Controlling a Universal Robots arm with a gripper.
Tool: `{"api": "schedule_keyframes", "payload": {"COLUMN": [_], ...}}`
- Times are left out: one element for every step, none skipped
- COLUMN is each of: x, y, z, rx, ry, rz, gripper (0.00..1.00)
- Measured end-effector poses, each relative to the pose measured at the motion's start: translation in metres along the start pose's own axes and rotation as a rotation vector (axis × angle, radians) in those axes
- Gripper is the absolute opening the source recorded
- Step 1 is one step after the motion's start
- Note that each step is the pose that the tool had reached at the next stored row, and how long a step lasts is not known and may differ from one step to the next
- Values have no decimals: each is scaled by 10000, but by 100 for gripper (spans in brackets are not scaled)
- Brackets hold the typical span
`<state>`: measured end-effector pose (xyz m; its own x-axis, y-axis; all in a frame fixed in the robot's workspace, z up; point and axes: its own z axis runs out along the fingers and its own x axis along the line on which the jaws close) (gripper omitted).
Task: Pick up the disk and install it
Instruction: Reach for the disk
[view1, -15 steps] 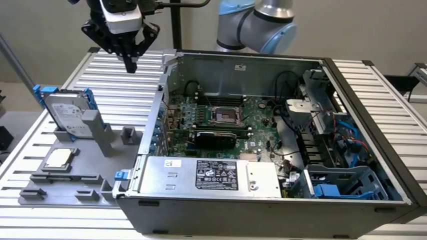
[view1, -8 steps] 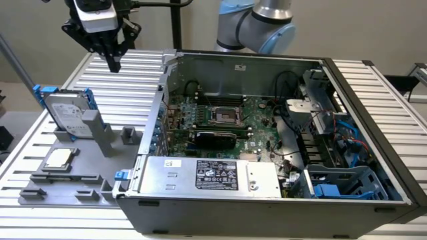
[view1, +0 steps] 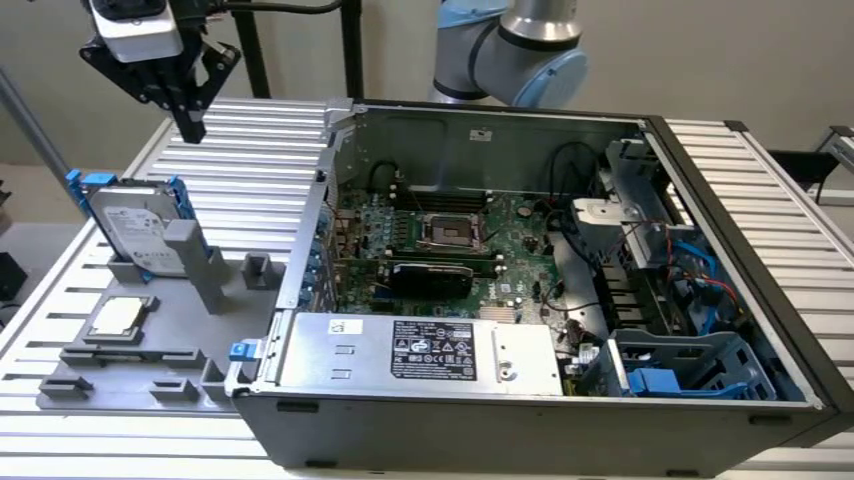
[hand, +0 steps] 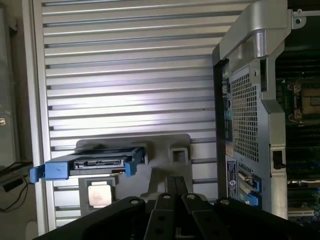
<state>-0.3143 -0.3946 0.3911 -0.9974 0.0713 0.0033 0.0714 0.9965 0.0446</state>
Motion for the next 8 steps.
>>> {"api": "schedule_keyframes", "payload": {"x": [46,91,137,185,231,276,323,369], "y": [3,6,10,15,20,26,31,37], "z": [2,4,7,11,14,18,22,26], "rx": [4,7,9,12,13,16,17,19], "ry": [1,2,2,4,6,8,11,13], "rz": [-1,-2,-1,0,-1,-2,-1,0], "gripper": [11,11,11,11,11,11,11,11]}}
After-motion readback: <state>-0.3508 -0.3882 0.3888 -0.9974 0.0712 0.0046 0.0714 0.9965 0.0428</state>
